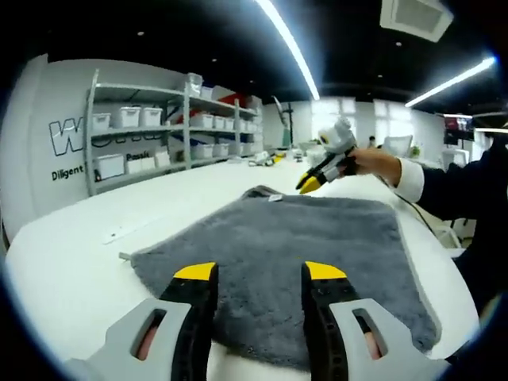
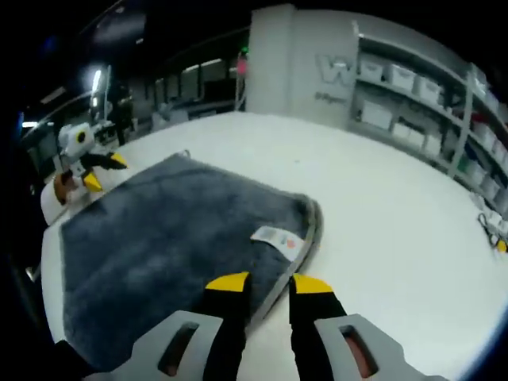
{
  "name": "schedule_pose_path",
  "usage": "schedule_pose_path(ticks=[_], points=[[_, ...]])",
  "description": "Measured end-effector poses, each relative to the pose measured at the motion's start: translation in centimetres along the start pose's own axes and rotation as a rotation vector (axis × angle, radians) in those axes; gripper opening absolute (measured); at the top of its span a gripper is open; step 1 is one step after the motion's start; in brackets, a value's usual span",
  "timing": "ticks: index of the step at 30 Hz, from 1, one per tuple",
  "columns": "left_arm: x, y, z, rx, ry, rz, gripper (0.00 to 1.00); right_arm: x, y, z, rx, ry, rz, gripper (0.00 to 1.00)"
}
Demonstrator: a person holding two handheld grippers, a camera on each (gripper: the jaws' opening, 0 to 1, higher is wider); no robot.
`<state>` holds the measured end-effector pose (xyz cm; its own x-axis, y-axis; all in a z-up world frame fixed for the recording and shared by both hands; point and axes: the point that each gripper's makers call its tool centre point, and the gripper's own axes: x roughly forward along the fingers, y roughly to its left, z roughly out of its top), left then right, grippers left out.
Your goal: Open the folded towel by lifting each exposed corner and separating the folded layers until the towel lies flat within the target outline without major curled edges
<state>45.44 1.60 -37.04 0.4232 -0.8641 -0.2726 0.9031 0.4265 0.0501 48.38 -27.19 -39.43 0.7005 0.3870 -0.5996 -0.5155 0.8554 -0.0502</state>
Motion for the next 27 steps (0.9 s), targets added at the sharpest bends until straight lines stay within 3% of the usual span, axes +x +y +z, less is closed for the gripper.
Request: schedule_pose_path(ticks=[4,7,10,12,15,19,27], points=[[0.3,-1.0,-0.8,0.025,0.036,-0.038,0.47,-0.8,0.1,-1.0,0.028,-0.019,-0.016,0.12],[0.4,-1.1,-1.0,0.041,0.048,-0.040,0.45,-1.4,-0.6,-1.8,-0.010,-0.020,-0.072,0.08],[0.3,-1.4,-0.8,0.065,0.040,-0.046,0.41,-1.3,-0.2,-2.6,0.005,-0.014,-0.054,0.09],[0.2,-1.8,-0.7,0.056,0.037,-0.062,0.41,-1.5,0.4,-2.2,0.054,-0.064,-0.026,0.11],[0.2,-2.1,-0.7,0.065,0.038,-0.073,0.40,-2.0,0.8,-2.0,0.075,-0.088,-0.011,0.11],[0.4,-2.5,-1.4,0.069,0.065,-0.093,0.40,-1.7,1.0,-3.1,0.061,-0.044,-0.031,0.17],[0.5,-3.1,-2.6,0.079,0.119,-0.114,0.39,-1.2,2.2,-3.8,0.101,-0.063,0.000,0.06]])
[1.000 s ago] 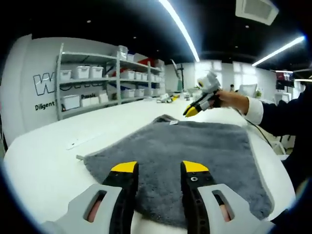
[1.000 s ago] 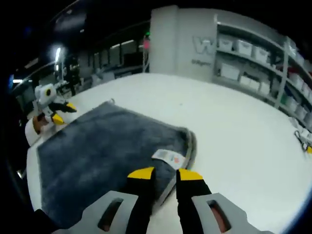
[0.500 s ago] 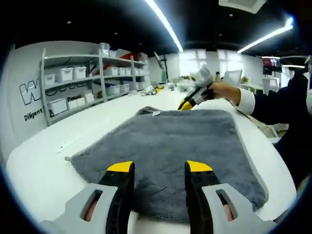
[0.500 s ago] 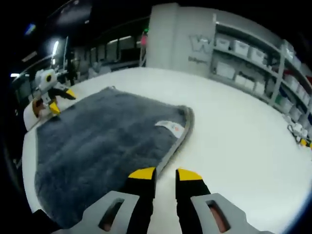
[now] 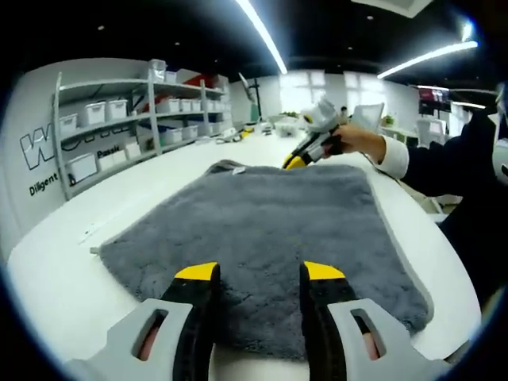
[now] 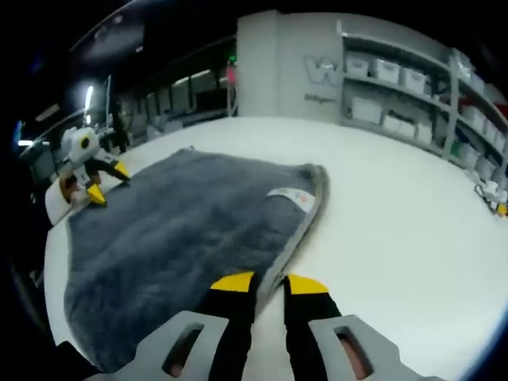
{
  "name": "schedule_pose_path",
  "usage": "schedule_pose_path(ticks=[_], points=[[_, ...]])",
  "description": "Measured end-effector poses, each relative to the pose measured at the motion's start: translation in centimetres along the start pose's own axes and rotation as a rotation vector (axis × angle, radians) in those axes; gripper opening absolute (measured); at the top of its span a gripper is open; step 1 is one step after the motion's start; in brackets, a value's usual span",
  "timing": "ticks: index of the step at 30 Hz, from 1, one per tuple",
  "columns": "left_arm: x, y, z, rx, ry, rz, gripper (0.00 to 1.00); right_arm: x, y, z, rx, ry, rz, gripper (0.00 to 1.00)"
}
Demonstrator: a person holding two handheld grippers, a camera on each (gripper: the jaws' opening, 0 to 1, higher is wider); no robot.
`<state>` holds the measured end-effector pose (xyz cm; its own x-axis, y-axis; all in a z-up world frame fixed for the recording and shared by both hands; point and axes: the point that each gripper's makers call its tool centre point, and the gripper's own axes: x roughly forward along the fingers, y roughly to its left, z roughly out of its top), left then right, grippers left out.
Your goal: Open the folded towel by lifting each exposed corner and separating the folded layers until the towel lies flat within the target outline without major curled edges
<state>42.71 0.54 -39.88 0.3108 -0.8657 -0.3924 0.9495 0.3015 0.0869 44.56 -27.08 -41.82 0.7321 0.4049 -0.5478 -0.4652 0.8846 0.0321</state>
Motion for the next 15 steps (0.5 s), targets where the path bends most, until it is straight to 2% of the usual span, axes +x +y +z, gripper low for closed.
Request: schedule_pose_path(ticks=[4,9,15], points=[[0.1,-0.3,-0.5,-0.008,0.023,-0.011,0.34,-0.2,0.2,-0.1,0.007,0.010,0.001,0.01],[0.2,-0.5,-1.0,-0.032,0.047,-0.005,0.31,-1.3,-0.7,-0.1,-0.133,0.058,-0.111,0.00],[0.3,-0.6,-1.0,-0.027,0.044,-0.002,0.31,-1.8,-0.5,0.0,-0.166,0.069,-0.142,0.00]])
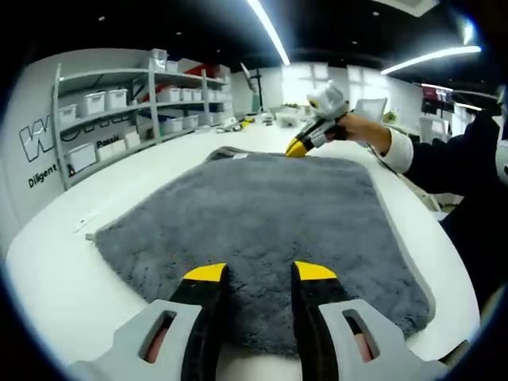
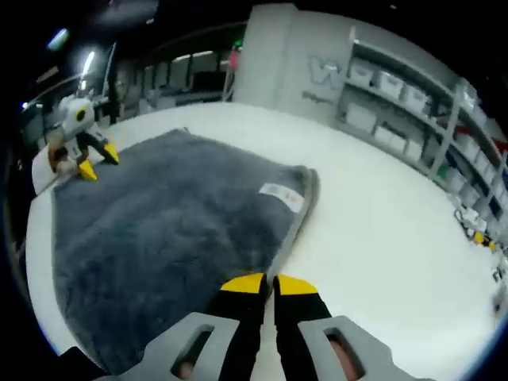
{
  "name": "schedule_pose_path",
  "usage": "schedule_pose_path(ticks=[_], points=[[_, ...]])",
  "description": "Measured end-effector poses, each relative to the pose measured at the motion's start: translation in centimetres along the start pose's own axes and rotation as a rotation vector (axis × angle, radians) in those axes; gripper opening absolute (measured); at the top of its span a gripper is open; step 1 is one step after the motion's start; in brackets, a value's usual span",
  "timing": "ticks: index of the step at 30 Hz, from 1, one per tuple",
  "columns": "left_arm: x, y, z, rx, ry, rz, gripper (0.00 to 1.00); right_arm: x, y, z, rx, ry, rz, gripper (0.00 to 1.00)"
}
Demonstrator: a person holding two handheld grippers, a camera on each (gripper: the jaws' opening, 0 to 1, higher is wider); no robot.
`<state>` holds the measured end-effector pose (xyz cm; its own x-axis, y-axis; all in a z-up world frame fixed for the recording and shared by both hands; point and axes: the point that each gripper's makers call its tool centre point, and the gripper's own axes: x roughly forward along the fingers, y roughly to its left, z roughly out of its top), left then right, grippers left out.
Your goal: Open the folded towel by lifting each exposed corner and separating the folded layers until the towel lies flat within the target outline without major curled edges
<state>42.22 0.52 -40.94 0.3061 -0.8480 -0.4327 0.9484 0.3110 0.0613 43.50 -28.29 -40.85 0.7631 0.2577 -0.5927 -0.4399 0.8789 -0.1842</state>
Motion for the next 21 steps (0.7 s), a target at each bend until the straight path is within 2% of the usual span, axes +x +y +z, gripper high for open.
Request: schedule_pose_path(ticks=[5,9,13,21], points=[[0.0,-0.2,0.0,-0.003,0.000,0.002,0.31,0.5,0.0,-0.8,0.009,0.014,-0.007,0.00],[0.0,-0.3,0.0,-0.002,-0.001,0.002,0.31,0.3,-0.3,-0.7,0.063,-0.016,0.002,0.00],[0.0,-0.3,0.0,-0.030,-0.001,0.002,0.31,-0.1,-0.3,-0.7,0.031,-0.022,-0.015,0.03],[0.0,-0.4,0.1,-0.013,0.002,0.007,0.31,-0.4,0.2,-0.9,0.036,-0.041,0.005,0.00]])
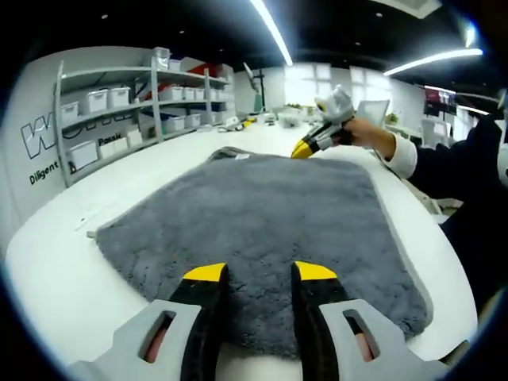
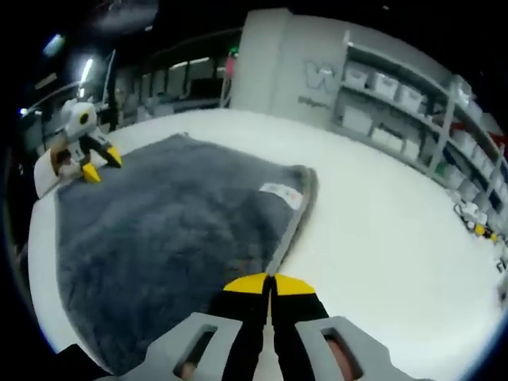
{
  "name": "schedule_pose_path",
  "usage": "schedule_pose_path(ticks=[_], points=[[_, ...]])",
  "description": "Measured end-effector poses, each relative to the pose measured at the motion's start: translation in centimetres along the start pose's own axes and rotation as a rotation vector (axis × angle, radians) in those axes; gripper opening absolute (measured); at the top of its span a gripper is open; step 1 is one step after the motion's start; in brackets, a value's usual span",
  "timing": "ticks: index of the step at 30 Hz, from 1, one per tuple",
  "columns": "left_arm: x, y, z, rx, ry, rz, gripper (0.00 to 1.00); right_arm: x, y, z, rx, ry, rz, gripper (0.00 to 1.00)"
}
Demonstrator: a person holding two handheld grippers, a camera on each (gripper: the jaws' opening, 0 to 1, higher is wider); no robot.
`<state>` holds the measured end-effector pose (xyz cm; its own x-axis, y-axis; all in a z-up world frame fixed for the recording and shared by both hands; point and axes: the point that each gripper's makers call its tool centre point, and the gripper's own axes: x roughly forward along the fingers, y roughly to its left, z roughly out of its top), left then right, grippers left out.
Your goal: Open the folded towel by lifting each exposed corner and separating the folded layers until the towel lies flat within the target outline without major curled edges
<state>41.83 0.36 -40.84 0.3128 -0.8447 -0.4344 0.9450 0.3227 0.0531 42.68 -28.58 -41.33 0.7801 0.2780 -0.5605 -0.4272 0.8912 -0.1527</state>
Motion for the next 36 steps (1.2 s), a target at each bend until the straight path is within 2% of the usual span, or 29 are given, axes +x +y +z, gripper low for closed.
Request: schedule_pose_path(ticks=[4,12,14,17,20,22,25,28,33,36], points=[[-0.2,-0.1,0.8,-0.036,-0.037,-0.017,0.31,-0.2,0.2,0.4,-0.020,-0.008,-0.006,0.00],[-0.6,-0.1,2.3,-0.080,-0.113,-0.035,0.31,-1.8,1.9,3.3,-0.016,-0.111,0.031,0.00],[-0.7,0.4,2.4,-0.090,-0.119,-0.039,0.31,-2.1,2.9,3.9,-0.015,-0.125,0.061,0.00],[-0.7,0.6,2.4,-0.086,-0.118,-0.036,0.31,-2.2,3.7,4.2,-0.040,-0.128,0.069,0.00],[-0.6,0.6,2.4,-0.079,-0.115,-0.034,0.31,-1.7,2.1,3.4,-0.091,-0.082,-0.015,0.00],[-0.6,0.5,2.4,-0.077,-0.115,-0.035,0.31,-1.3,1.2,2.2,-0.059,-0.033,-0.027,0.00],[-0.6,0.4,2.4,-0.071,-0.114,-0.036,0.31,-1.0,0.6,1.2,0.009,-0.029,-0.017,0.01],[-0.5,0.4,2.3,-0.074,-0.112,-0.034,0.31,-0.7,0.0,0.1,-0.004,-0.014,-0.027,0.09],[-0.3,0.3,2.0,-0.063,-0.094,-0.031,0.31,-0.5,0.5,-0.3,0.108,-0.044,0.032,0.04],[-0.1,0.1,1.6,-0.058,-0.076,-0.036,0.32,-0.3,0.4,-0.5,0.126,-0.052,0.027,0.05]])
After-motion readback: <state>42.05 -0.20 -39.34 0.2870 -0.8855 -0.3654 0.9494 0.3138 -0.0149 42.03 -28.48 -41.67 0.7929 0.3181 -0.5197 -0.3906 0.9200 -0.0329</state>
